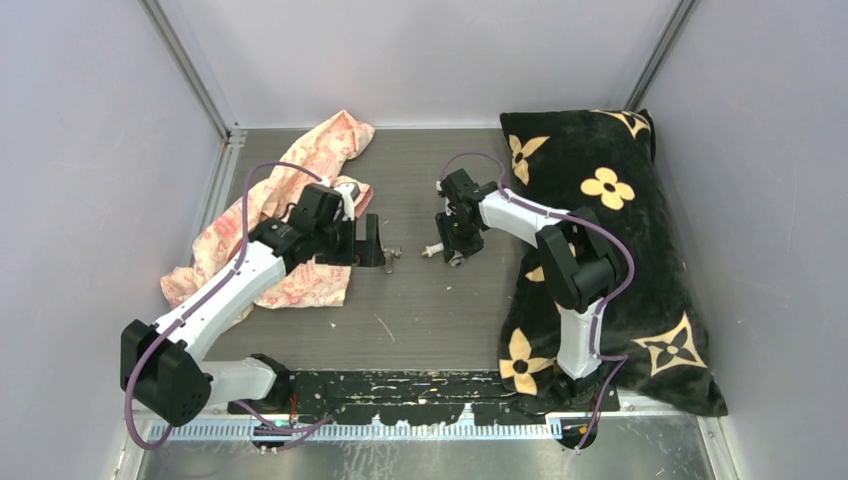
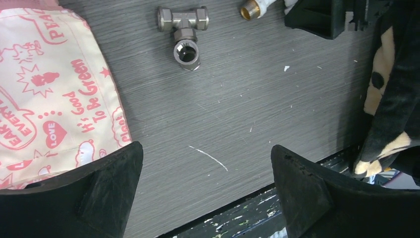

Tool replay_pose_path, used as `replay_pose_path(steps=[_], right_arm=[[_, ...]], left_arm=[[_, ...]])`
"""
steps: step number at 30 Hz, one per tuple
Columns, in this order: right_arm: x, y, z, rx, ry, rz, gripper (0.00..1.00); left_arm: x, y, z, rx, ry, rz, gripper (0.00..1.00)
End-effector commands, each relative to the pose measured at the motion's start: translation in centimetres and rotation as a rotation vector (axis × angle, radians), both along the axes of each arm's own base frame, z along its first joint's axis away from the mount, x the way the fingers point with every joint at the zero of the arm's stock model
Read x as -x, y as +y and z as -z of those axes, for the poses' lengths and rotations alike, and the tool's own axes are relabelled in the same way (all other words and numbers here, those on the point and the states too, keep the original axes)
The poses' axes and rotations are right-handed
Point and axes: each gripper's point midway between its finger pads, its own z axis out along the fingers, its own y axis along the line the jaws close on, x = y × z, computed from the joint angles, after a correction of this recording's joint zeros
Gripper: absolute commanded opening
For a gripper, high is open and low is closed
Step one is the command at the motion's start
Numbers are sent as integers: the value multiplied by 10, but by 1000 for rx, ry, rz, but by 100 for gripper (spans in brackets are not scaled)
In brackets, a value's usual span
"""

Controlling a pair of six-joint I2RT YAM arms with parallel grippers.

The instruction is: Install the water faucets

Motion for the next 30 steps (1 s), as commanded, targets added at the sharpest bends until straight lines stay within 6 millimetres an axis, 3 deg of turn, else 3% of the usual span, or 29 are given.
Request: replay_pose_path(steps=[1, 5, 12, 14, 17, 19, 25, 30], right_arm=[[-13, 13, -16, -49, -69, -15, 44], [-7, 7, -1, -14, -36, -14, 53], [-5, 3, 10, 18, -17, -17, 48], [-5, 3, 6, 14, -26, -25, 36], [-3, 6, -11, -19, -36, -36, 14], [1, 8, -28, -38, -36, -35, 5], [31, 17, -105, -209, -56, -52, 3], [70, 39, -166, -449, -32, -164, 1]], left_arm=[[-12, -17, -28, 79, -84, 64, 100], [-14, -17, -38, 90, -136, 80, 100], [-11, -18, -37, 72, -122, 122, 100], [-11, -19, -35, 67, -120, 138, 100], [-14, -20, -38, 62, -140, 151, 100], [-14, -22, -41, 63, -153, 176, 99], [1, -40, -53, 148, -157, 331, 95], [22, -64, -61, 198, -219, 522, 90]])
